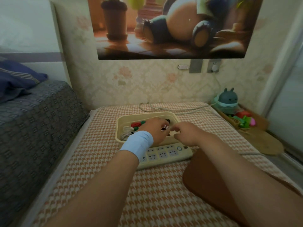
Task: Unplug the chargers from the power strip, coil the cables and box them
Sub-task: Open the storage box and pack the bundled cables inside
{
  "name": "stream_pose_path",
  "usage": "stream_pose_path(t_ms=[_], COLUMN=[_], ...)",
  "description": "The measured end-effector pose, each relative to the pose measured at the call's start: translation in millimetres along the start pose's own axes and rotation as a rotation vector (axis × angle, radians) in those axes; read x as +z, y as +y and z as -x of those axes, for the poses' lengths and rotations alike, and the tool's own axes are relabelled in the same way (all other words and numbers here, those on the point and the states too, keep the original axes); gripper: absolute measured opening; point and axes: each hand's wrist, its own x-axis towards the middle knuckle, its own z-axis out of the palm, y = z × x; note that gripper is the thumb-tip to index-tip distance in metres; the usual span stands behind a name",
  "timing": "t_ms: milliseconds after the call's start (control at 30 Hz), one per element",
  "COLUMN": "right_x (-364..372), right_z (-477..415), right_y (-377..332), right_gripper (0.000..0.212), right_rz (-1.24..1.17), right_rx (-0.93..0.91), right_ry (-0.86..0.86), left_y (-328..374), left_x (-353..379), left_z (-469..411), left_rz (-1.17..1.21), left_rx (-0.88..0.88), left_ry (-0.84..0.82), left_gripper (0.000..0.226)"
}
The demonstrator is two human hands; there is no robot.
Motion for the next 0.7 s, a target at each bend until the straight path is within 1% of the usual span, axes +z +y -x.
stream_pose_path(t_ms=[100, 133, 167, 200, 267, 333, 400, 433, 500, 567, 600, 633, 667, 700], right_x=[7, 11, 16, 21, 28, 29, 29, 28, 28, 27, 25, 23, 22, 19], right_z=[39, 52, 67, 81, 110, 132, 145, 150, 157, 163, 165, 167, 167, 167], right_y=[4, 8, 13, 20, 35, 50, 61, 64, 65, 62, 61, 60, 60, 59], right_gripper=[0.052, 0.060, 0.072, 0.090, 0.124, 0.143, 0.148, 0.146, 0.134, 0.110, 0.093, 0.077, 0.066, 0.060], right_rz=[0.027, 0.045, 0.086, 0.138, 0.203, 0.247, 0.262, 0.248, 0.248, 0.302, 0.337, 0.362, 0.374, 0.373], right_rx=[0.026, 0.040, 0.067, 0.116, 0.240, 0.316, 0.338, 0.327, 0.277, 0.200, 0.151, 0.100, 0.063, 0.033], right_ry=[-0.039, -0.048, -0.072, -0.120, -0.253, -0.379, -0.463, -0.472, -0.459, -0.400, -0.343, -0.278, -0.223, -0.173], left_y=[25, 34, 45, 55, 72, 81, 89, 96, 106, 109, 108, 106, 104, 105], left_x=[6, 8, 12, 17, 31, 46, 57, 60, 67, 76, 79, 80, 78, 73], left_z=[20, 27, 35, 43, 60, 73, 80, 83, 88, 87, 85, 81, 79, 77], left_rz=[-0.103, -0.133, -0.150, -0.148, -0.132, -0.136, -0.159, -0.181, -0.213, -0.244, -0.240, -0.230, -0.203, -0.164], left_rx=[0.016, 0.035, 0.059, 0.077, 0.113, 0.139, 0.134, 0.143, 0.185, 0.200, 0.210, 0.219, 0.231, 0.246], left_ry=[-0.076, -0.089, -0.105, -0.120, -0.183, -0.309, -0.418, -0.453, -0.481, -0.465, -0.425, -0.368, -0.307, -0.254], left_gripper=[0.040, 0.040, 0.040, 0.040, 0.038, 0.035, 0.037, 0.039, 0.034, 0.027, 0.026, 0.031, 0.038, 0.044])
